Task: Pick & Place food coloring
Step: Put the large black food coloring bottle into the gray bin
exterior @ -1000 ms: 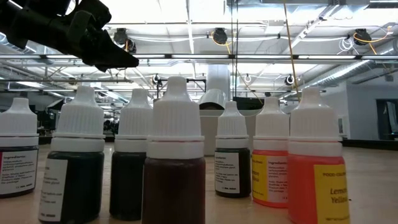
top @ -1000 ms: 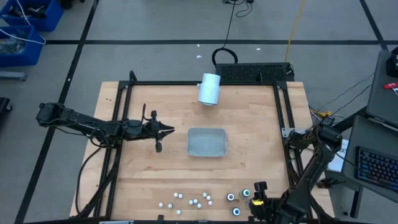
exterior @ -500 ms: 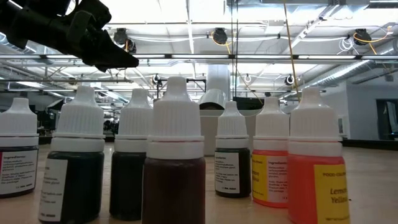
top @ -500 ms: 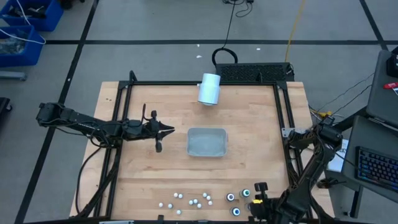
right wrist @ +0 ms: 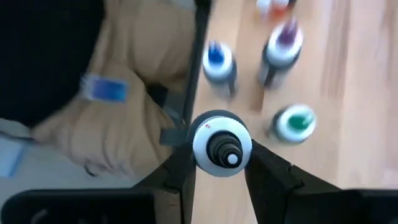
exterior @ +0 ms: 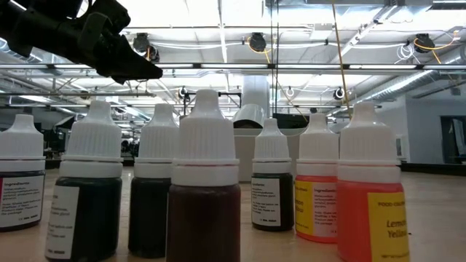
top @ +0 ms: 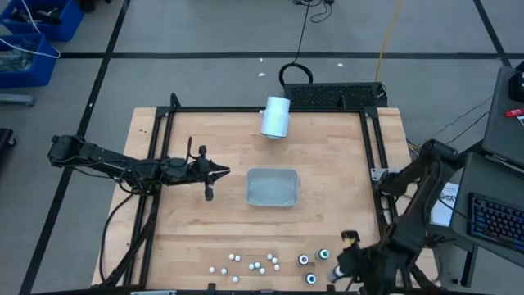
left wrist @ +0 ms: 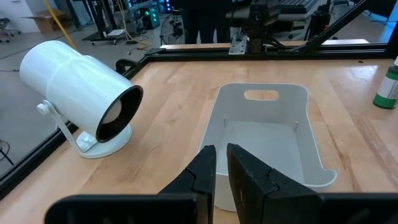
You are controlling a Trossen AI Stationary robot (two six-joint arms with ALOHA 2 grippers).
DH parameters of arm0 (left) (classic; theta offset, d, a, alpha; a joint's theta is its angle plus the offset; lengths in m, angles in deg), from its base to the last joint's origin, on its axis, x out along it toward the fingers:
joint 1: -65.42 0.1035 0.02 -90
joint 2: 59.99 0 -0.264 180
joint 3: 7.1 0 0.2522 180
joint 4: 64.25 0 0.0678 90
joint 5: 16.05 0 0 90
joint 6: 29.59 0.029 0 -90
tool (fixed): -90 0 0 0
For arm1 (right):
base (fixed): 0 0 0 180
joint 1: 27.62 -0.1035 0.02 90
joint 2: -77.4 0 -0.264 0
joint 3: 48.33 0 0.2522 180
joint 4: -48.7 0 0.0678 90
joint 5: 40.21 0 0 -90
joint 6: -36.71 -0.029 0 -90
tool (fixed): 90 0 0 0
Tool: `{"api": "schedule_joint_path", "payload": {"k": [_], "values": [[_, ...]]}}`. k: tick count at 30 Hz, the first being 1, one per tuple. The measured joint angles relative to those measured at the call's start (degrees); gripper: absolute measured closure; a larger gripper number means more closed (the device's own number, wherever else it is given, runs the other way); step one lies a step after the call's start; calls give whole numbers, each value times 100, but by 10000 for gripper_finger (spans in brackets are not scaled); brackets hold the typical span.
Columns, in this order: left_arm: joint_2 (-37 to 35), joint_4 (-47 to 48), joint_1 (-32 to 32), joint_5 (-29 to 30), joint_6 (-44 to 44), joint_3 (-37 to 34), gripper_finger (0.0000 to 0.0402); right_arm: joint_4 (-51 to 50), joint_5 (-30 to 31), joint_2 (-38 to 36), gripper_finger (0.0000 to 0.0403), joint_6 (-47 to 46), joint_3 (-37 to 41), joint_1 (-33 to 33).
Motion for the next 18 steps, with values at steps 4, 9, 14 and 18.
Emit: {"api": "schedule_joint_path", "payload": {"k": [4,9,14,18], "values": [[1,0,0,-1,0,0,353,186,264,-615,301,617,0,703],[1,2,0,0,35,0,353,602,-36,-1007,301,2095,-14,2078],[2,49,0,0,151,0,353,606,-915,-582,301,3665,-307,3521],[2,122,0,0,171,0,353,540,-1082,103,301,4207,-711,4381]]}}
